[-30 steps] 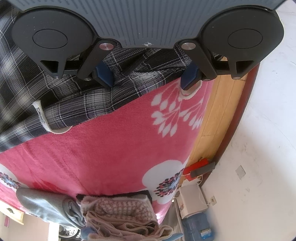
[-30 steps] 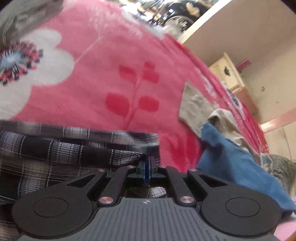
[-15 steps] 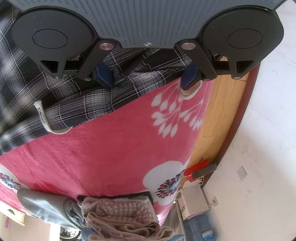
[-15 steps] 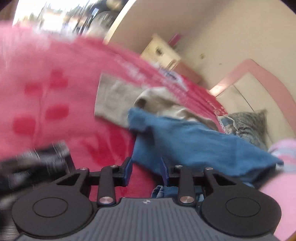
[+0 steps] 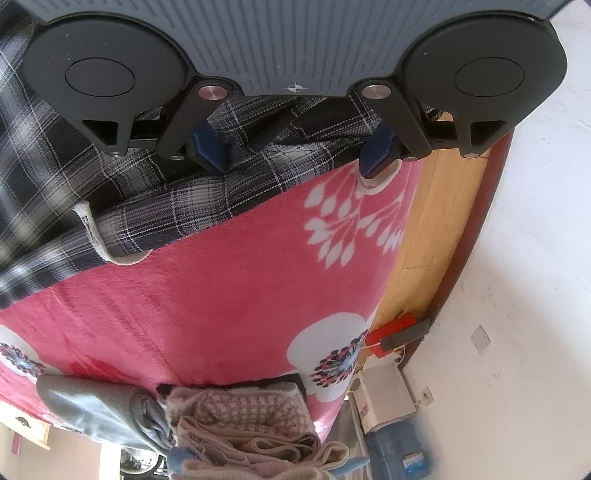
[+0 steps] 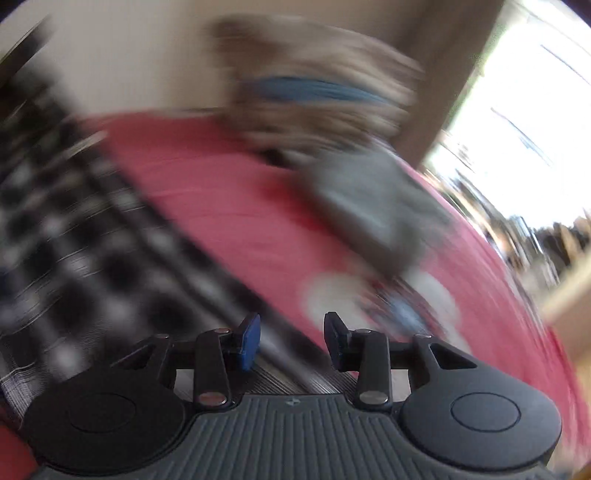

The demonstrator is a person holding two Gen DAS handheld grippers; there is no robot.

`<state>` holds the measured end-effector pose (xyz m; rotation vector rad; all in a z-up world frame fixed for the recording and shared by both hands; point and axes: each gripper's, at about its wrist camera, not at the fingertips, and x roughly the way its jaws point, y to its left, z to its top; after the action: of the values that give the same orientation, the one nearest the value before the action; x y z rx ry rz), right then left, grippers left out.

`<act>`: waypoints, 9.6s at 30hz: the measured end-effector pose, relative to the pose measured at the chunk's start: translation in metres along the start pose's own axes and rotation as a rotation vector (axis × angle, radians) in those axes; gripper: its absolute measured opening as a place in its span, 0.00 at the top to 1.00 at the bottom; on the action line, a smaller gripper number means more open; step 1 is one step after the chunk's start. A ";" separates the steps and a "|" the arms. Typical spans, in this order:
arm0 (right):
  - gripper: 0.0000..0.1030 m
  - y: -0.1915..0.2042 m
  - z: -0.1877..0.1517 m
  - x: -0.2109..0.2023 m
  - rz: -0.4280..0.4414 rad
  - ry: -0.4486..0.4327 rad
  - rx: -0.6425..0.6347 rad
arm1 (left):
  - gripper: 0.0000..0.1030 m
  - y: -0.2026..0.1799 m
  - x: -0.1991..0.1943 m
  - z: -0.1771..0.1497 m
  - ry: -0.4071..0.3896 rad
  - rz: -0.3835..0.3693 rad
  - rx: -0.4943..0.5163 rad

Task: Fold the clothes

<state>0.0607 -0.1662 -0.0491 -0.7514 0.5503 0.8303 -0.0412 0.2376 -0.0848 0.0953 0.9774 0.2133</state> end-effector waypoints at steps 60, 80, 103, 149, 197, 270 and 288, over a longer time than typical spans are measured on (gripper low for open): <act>0.99 0.003 0.039 0.013 0.344 -0.028 0.104 | 0.98 -0.107 -0.011 0.055 -0.187 -0.489 0.256; 0.99 -0.036 0.051 0.097 0.644 0.268 0.196 | 0.99 -0.091 0.034 0.082 0.190 -0.720 0.224; 0.96 0.006 0.036 0.103 0.325 0.135 0.141 | 0.92 -0.119 0.040 0.069 0.034 -0.482 0.415; 0.72 -0.038 -0.084 0.042 -0.051 0.208 -0.085 | 0.75 -0.162 0.030 0.055 -0.077 -0.459 0.360; 0.59 -0.239 -0.249 -0.021 -0.534 0.164 1.359 | 0.74 -0.164 0.028 0.050 -0.108 -0.442 0.379; 0.70 -0.265 -0.263 -0.058 -0.650 0.226 1.267 | 0.70 -0.167 0.026 0.050 -0.110 -0.422 0.413; 0.84 -0.194 -0.252 -0.038 -0.385 0.536 0.946 | 0.69 -0.169 0.025 0.048 -0.123 -0.412 0.424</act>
<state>0.1607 -0.4655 -0.1074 -0.1632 1.1221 -0.0550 0.0357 0.0794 -0.1083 0.2875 0.8865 -0.3778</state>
